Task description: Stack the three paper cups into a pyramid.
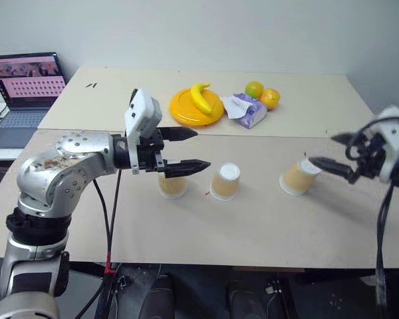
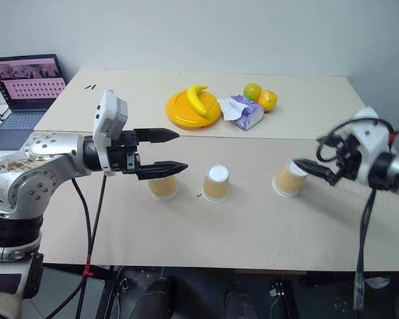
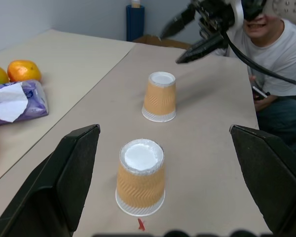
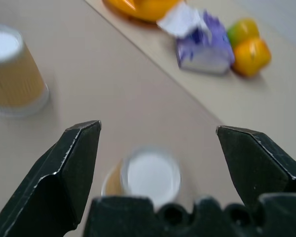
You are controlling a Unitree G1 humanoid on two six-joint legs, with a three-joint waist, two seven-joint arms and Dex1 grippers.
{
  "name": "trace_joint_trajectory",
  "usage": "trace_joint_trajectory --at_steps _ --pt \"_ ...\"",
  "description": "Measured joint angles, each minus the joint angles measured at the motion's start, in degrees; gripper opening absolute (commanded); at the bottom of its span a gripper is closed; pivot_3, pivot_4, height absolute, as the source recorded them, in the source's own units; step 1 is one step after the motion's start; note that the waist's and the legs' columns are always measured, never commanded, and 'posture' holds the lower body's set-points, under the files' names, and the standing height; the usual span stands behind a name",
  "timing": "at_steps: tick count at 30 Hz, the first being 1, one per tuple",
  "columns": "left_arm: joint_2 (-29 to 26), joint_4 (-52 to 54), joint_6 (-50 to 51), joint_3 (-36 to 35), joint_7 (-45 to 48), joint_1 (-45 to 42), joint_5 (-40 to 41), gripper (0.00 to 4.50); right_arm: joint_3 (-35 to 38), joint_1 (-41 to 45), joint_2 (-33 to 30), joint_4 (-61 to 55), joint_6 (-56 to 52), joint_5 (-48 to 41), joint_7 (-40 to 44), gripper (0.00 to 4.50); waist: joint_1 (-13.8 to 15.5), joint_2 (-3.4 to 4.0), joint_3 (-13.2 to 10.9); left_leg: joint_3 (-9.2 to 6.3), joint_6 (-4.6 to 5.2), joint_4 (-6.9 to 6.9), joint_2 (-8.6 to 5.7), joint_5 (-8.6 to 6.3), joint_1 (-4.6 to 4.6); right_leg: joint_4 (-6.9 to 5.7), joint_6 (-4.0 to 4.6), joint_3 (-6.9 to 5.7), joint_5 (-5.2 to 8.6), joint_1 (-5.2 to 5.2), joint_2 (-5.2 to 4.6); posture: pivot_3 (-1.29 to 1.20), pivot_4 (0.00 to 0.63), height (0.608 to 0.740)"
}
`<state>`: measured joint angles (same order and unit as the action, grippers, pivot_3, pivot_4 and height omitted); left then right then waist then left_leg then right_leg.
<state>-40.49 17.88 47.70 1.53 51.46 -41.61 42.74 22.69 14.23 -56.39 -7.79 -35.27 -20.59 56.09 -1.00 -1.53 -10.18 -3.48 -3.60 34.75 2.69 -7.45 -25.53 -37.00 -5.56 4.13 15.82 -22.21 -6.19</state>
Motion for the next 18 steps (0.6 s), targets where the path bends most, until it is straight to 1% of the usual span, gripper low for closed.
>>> trace_joint_trajectory --at_steps 2,7,10,13,18 --pt "0.8 -0.89 -1.21 0.67 1.01 -0.97 -0.76 4.5 2.96 -2.87 1.47 0.12 1.25 -0.74 -0.14 4.4 -0.46 0.0 0.0 0.0 0.0 0.01 0.01 0.0 0.04 -0.01 0.0 0.0 0.0 0.03 0.0 0.0 0.15 0.732" --pt "1.58 -2.0 -1.53 0.79 1.79 -1.6 -1.25 4.5 3.87 -6.26 3.5 2.04 3.68 -1.15 -0.01 4.4 -0.66 0.0 0.0 0.0 0.0 0.04 0.0 0.0 0.04 -0.01 -0.02 0.01 0.0 0.05 0.0 0.0 0.15 0.732" --pt "1.63 -1.95 -1.5 0.77 1.81 -1.6 -1.41 4.5 3.66 -5.76 4.72 3.81 4.79 -1.75 -0.09 4.4 -0.69 0.0 0.0 0.0 0.0 0.03 0.0 0.0 0.04 -0.01 -0.02 0.01 0.0 0.05 0.0 0.0 0.15 0.732" --pt "1.09 -1.3 -1.33 0.28 1.52 -1.46 -1.87 4.5 2.29 -2.78 6.81 5.71 4.87 -3.32 -0.06 4.4 -1.03 0.01 -0.01 -0.01 0.0 0.03 0.0 0.01 0.04 -0.01 -0.02 0.01 0.0 0.06 0.0 0.0 0.15 0.732" --pt "-0.05 0.58 -0.81 -0.83 0.49 -0.98 -1.84 4.5 -1.09 0.92 7.44 8.73 5.69 -3.2 -0.06 4.4 -1.11 0.02 -0.01 -0.01 0.0 0.01 0.0 0.0 0.03 0.0 -0.03 0.01 0.01 0.06 0.0 0.0 0.15 0.732"
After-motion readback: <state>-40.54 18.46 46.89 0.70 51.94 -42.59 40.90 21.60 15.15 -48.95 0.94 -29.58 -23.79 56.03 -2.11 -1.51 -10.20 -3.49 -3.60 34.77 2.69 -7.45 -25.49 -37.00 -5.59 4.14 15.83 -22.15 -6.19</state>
